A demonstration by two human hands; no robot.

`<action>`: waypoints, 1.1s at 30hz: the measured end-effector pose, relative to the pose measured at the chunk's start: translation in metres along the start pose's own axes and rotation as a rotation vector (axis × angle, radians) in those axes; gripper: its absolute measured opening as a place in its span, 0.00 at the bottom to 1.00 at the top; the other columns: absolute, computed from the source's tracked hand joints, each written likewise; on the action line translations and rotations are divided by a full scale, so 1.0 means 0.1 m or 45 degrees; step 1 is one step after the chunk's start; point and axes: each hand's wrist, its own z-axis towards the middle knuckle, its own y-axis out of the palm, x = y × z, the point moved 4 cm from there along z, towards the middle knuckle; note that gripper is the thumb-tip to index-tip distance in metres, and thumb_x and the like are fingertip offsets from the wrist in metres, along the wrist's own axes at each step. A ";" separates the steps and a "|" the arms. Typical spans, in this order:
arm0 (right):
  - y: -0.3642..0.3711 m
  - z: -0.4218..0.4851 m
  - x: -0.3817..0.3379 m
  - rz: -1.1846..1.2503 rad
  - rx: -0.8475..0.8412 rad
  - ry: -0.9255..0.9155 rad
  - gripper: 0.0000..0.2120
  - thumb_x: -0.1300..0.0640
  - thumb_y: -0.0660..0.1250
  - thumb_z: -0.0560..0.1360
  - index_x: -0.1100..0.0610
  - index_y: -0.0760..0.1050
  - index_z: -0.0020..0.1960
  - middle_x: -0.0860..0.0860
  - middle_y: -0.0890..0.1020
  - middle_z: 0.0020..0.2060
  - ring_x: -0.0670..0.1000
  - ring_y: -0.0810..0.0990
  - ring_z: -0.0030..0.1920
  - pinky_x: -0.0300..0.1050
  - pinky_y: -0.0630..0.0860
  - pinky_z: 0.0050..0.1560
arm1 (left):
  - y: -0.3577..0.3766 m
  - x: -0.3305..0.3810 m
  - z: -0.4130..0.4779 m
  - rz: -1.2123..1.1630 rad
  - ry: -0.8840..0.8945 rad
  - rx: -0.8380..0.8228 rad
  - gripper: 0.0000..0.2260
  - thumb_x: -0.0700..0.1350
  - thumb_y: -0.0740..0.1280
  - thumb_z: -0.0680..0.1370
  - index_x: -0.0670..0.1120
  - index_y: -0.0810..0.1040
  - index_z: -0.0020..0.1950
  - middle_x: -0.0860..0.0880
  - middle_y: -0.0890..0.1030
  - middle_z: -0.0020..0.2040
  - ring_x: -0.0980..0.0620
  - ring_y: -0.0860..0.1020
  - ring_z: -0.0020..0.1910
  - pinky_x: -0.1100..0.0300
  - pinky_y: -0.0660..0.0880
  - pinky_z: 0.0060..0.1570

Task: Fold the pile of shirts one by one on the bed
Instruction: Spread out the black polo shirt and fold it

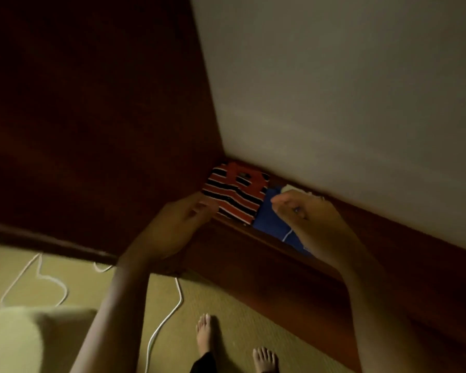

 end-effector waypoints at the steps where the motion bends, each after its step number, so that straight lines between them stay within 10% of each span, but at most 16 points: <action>1: 0.01 -0.13 -0.15 -0.027 -0.038 -0.042 0.12 0.44 0.60 0.81 0.46 0.78 0.59 0.39 0.80 0.50 0.35 0.78 0.48 0.35 0.73 0.46 | -0.10 0.05 -0.29 -0.011 -0.024 0.050 0.12 0.63 0.60 0.76 0.62 0.77 0.54 0.66 0.81 0.48 0.66 0.80 0.47 0.74 0.71 0.42; 12: 1.01 -1.29 -1.92 -0.184 -0.564 -0.545 0.10 0.40 0.60 0.79 0.40 0.79 0.53 0.38 0.82 0.47 0.37 0.79 0.47 0.34 0.75 0.41 | -0.89 -0.05 -3.47 -0.001 -0.441 0.735 0.12 0.55 0.64 0.79 0.51 0.80 0.57 0.50 0.82 0.47 0.47 0.80 0.46 0.57 0.75 0.50; 18: 2.13 -2.16 -2.89 -0.237 -0.891 -0.915 0.09 0.40 0.62 0.78 0.40 0.80 0.49 0.39 0.83 0.40 0.36 0.80 0.43 0.32 0.71 0.37 | -0.91 -0.29 -5.61 -0.061 -0.696 1.229 0.19 0.64 0.60 0.75 0.56 0.79 0.58 0.54 0.82 0.48 0.55 0.80 0.47 0.55 0.78 0.50; 24: 3.42 -3.57 -3.49 -0.330 -1.280 -1.214 0.06 0.41 0.62 0.78 0.37 0.76 0.52 0.37 0.81 0.43 0.36 0.79 0.41 0.32 0.71 0.39 | -0.36 -0.43 -7.50 -0.164 -0.901 1.633 0.16 0.68 0.62 0.76 0.62 0.79 0.55 0.61 0.82 0.46 0.65 0.81 0.46 0.74 0.71 0.39; 33: 4.80 -5.03 -4.13 -0.464 -1.512 -1.528 0.07 0.43 0.64 0.79 0.41 0.79 0.53 0.37 0.81 0.47 0.39 0.80 0.44 0.37 0.77 0.46 | -0.01 -0.92 -9.11 -0.305 -1.119 1.895 0.18 0.71 0.61 0.70 0.65 0.78 0.54 0.58 0.83 0.50 0.64 0.80 0.47 0.65 0.73 0.46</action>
